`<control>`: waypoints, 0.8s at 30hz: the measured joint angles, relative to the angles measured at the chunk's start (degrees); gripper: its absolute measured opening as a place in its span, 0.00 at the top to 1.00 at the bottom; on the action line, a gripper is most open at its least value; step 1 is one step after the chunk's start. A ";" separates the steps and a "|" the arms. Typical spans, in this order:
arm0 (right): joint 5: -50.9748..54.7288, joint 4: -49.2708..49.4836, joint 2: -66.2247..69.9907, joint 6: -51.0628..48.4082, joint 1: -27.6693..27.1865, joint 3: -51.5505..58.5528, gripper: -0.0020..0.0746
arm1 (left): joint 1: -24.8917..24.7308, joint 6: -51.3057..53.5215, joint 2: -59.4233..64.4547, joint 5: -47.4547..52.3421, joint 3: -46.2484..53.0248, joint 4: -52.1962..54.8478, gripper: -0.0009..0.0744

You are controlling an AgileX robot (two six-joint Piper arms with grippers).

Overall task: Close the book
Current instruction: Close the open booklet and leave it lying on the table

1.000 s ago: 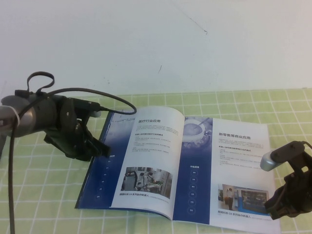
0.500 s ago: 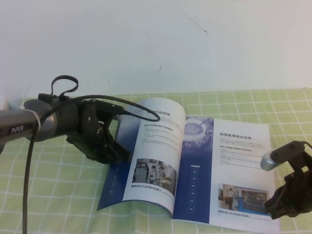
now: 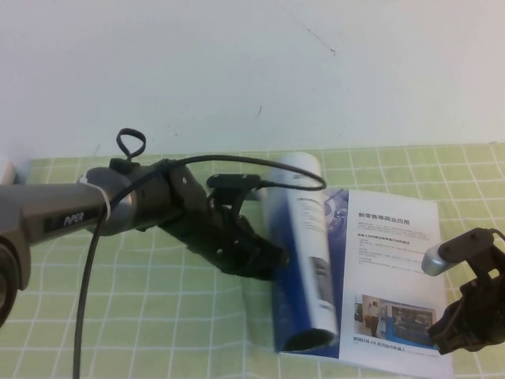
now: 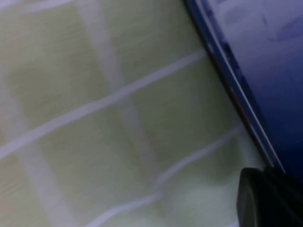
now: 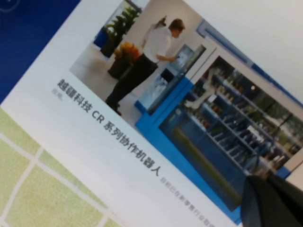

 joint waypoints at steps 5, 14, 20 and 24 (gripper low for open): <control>0.00 0.37 0.09 0.00 0.00 0.00 0.98 | -1.32 9.09 -0.32 3.55 -3.69 -11.98 0.99; -0.10 1.30 0.13 -1.58 0.00 0.00 0.98 | -2.25 16.94 -2.97 7.07 -6.40 -20.50 0.99; 0.61 -0.27 -2.33 -2.80 0.00 0.10 0.98 | -2.25 18.24 -9.09 7.62 -6.40 -13.04 0.99; 0.84 -4.43 -8.51 -2.93 0.00 0.10 0.98 | -2.25 14.73 -14.24 7.76 -6.40 -1.94 0.99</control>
